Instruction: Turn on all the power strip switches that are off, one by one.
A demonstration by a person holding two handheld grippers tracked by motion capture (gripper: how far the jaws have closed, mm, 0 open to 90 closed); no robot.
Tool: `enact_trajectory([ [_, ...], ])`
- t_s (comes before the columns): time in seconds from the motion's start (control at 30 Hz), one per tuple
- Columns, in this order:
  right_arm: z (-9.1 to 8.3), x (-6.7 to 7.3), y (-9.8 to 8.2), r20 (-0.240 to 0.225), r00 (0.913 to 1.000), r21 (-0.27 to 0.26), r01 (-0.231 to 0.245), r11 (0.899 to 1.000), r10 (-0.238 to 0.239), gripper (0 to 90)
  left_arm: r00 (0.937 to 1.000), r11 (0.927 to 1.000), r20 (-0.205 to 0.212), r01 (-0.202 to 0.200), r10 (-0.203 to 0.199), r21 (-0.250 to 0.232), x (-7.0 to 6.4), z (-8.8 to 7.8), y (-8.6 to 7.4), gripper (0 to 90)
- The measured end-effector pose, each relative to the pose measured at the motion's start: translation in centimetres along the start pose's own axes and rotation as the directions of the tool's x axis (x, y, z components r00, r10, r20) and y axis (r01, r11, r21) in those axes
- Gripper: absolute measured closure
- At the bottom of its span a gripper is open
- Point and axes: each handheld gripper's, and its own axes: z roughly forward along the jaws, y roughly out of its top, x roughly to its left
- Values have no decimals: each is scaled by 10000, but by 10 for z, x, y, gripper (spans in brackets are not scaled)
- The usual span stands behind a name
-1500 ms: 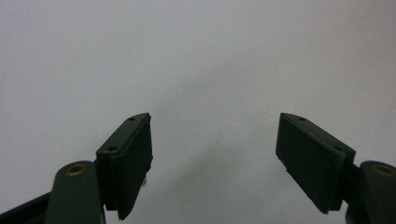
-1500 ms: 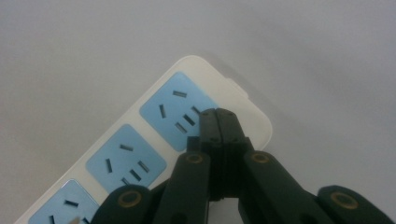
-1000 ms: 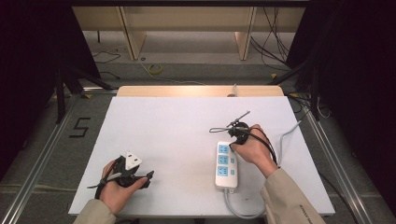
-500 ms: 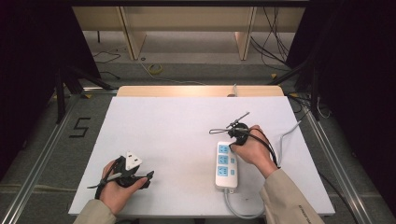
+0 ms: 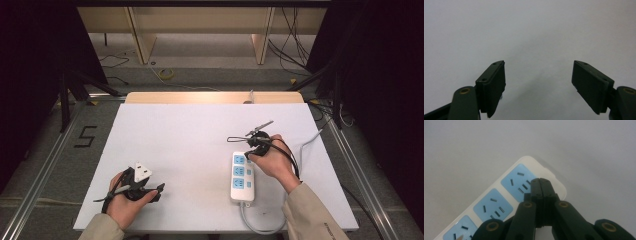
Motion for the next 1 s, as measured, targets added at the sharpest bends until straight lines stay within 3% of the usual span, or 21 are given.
enact_trajectory([
  [0.17, -16, -8, -15, -145, 9999, -1022, -19, 9948, 4, 854, 10000, 10000, 16, 33, -33, -3, 1, 1, -1, 270],
  [0.3, -24, -15, -30, -194, 9998, -1537, 15, 9881, -46, 810, 10000, 10000, 30, 13, -13, -29, 0, 2, -1, 270],
  [0.63, -39, -23, -61, -291, 9996, -2160, -1, 9764, -63, 695, 10000, 10000, 85, 0, 0, -35, 0, 3, -2, 270],
  [0.83, -44, -25, -76, -472, 9989, -2812, -58, 9596, -78, 613, 9999, 10000, 102, -4, 5, -51, 0, 4, -3, 269],
  [1.0, -44, -24, -86, -489, 9987, -3038, 0, 9527, -156, 571, 9999, 10000, 168, -16, 17, -78, 1, 4, -3, 269],
])
